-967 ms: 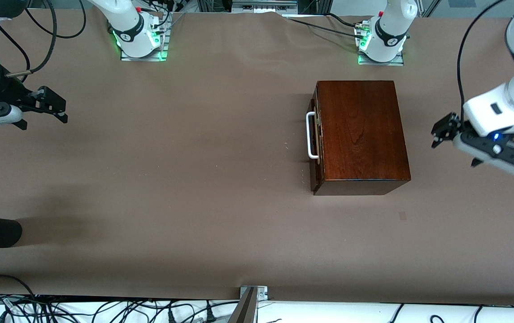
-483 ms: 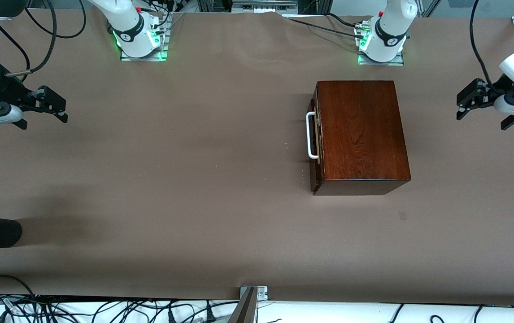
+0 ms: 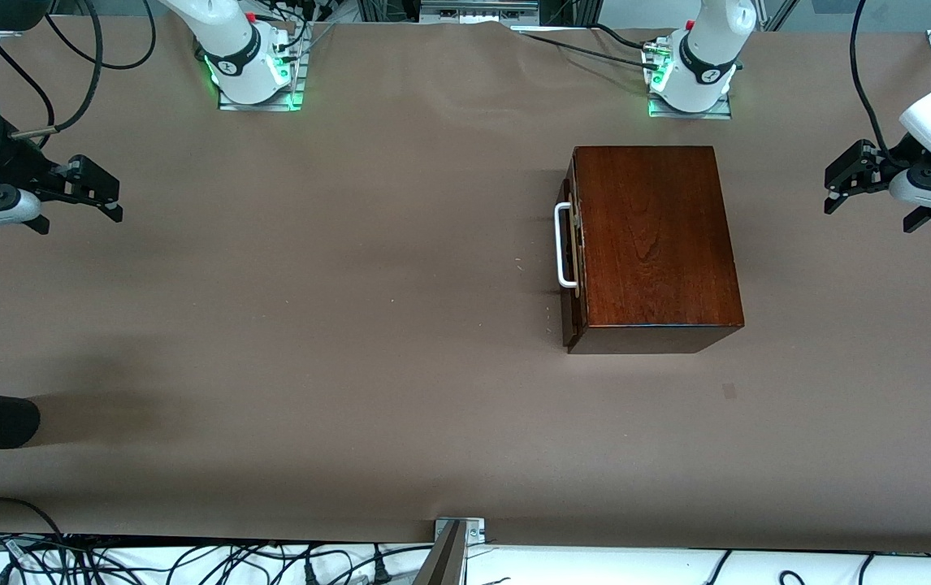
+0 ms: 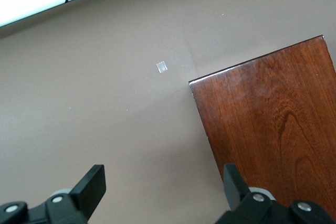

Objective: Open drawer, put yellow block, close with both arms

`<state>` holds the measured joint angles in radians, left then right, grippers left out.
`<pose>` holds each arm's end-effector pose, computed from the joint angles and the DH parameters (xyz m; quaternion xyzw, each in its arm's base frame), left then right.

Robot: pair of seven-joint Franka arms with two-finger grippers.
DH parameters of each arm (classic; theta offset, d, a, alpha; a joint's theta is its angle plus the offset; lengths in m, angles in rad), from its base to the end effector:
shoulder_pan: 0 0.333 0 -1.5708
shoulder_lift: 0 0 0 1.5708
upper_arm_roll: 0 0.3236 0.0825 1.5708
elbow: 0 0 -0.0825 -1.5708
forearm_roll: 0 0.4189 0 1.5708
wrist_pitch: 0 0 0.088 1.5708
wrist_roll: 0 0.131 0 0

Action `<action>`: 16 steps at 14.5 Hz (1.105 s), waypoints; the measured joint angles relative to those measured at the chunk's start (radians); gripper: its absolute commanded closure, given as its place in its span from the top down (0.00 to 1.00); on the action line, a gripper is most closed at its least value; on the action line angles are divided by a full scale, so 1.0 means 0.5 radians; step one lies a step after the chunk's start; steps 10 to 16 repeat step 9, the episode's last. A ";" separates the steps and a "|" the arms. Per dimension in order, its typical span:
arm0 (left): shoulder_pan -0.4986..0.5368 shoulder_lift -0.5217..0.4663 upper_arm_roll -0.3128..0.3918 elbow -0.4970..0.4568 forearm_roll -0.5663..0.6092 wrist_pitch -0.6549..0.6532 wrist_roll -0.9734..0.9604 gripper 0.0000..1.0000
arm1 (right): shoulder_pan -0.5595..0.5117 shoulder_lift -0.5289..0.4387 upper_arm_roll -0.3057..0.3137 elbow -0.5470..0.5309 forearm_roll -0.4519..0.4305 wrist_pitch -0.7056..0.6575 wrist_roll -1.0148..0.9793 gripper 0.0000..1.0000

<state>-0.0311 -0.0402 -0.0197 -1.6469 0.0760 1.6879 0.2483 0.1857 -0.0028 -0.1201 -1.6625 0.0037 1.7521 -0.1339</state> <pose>0.5891 -0.0210 0.6040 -0.9869 0.1516 -0.0366 0.0421 0.6046 0.0401 0.5795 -0.9940 -0.0992 -0.0462 0.0004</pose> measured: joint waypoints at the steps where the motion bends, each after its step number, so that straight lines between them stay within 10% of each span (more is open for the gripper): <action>1: 0.000 -0.001 0.000 -0.001 0.000 0.000 -0.002 1.00 | 0.000 0.000 0.000 0.000 0.000 0.000 0.000 1.00; 16: 0.000 -0.016 0.009 -0.004 -0.192 -0.219 -0.430 1.00 | 0.000 -0.001 0.000 0.000 0.000 -0.001 0.000 1.00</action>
